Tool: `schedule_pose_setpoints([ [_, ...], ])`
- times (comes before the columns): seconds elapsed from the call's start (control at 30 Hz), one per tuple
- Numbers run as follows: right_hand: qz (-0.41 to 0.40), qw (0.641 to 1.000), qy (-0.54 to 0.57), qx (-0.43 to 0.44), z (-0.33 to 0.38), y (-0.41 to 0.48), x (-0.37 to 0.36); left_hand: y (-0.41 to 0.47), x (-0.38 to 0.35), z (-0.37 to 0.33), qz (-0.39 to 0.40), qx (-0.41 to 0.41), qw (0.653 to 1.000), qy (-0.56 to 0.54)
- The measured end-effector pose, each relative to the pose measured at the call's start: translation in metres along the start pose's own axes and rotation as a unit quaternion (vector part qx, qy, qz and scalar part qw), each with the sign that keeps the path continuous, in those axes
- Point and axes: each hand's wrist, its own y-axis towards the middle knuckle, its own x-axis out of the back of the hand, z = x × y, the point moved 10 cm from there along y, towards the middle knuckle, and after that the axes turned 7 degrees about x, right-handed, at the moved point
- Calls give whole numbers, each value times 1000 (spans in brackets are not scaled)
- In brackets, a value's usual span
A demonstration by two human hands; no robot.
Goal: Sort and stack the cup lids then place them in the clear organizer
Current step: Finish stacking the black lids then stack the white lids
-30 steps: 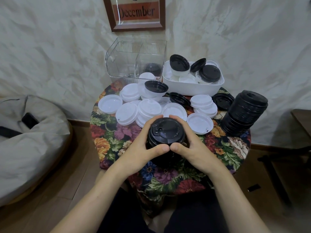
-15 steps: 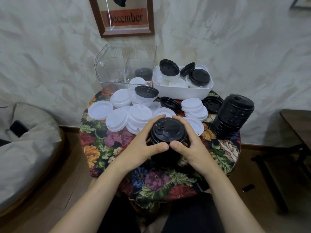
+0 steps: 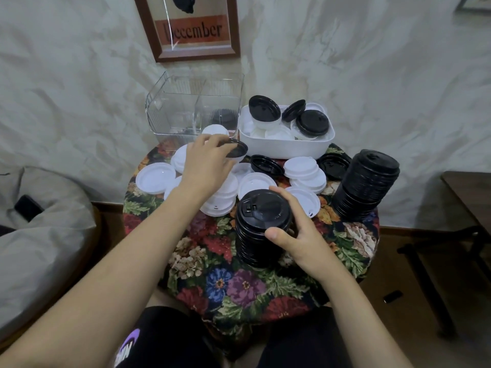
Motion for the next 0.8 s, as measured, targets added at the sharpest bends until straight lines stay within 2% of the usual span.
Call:
schedule_pose_setpoints([
  [0.13,-1,1000,5,-4,-1,0,0,1,0,1,7,11,1000,-9],
  [0.3,-7,1000,12,-8,0,0,0,-1,5,16,17,69,997,-33],
  [0.5,-10,1000,10,-5,1,0,0,-11,26,15,22,83,979,-184],
  [0.57,-10,1000,11,-7,0,-1,0,-20,35,12,41,110,952,-281],
  [0.63,-11,1000,12,-6,1,0,0,-31,49,3,42,119,911,-392],
  [0.73,-10,1000,14,-6,0,-1,0,-53,66,-11,47,135,838,-527],
  [0.8,-12,1000,12,-6,1,-1,0,-69,62,-14,81,188,772,-602],
])
